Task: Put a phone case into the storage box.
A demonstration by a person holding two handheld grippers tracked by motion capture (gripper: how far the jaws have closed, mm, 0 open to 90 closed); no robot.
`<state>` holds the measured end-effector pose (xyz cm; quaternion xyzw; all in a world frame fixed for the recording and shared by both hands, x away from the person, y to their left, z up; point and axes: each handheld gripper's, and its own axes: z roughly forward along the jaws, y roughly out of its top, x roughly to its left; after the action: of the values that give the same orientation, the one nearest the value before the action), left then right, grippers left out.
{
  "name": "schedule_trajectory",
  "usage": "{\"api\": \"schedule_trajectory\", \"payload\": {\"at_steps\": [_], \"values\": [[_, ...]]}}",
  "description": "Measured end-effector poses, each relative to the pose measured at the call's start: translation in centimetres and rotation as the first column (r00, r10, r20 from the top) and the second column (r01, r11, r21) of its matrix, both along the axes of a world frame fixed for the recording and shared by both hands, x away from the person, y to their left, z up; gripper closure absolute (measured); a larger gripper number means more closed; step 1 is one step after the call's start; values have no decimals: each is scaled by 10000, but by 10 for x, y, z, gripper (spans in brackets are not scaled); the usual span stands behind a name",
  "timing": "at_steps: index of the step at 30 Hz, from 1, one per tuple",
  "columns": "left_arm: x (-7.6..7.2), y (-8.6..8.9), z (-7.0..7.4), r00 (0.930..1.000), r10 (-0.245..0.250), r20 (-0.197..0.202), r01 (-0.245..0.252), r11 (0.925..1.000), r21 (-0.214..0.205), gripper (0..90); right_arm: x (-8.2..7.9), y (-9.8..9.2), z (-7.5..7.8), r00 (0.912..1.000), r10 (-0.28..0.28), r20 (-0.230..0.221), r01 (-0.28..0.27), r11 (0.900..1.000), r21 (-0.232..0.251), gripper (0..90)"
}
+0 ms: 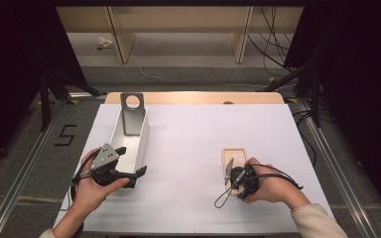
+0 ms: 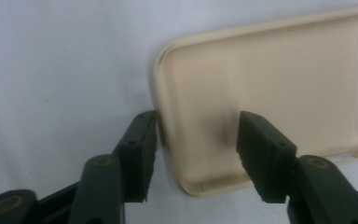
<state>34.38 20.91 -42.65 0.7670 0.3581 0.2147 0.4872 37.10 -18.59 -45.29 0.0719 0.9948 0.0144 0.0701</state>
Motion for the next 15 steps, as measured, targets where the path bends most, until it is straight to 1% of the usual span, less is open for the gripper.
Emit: {"api": "schedule_trajectory", "payload": {"at_steps": [2,6,10,12,15], "values": [[0,0,0,10000,-11,-25,11,10000,2,32,0,0,0,9999,147,-75,-147,9999,22,539],[0,-1,0,10000,-49,-24,49,10000,13,33,-3,1,1,9995,225,-234,-227,9997,-58,593],[0,-1,-1,10000,-42,-28,42,10000,39,32,-3,2,0,9983,489,-311,-491,9988,-66,649],[0,-1,-1,10000,-60,-26,60,10000,39,32,-4,2,1,9982,485,-350,-489,9987,-113,666],[0,-2,-1,10000,-81,-38,81,10000,23,33,-5,3,1,9975,627,-337,-632,9979,-164,688]]}}
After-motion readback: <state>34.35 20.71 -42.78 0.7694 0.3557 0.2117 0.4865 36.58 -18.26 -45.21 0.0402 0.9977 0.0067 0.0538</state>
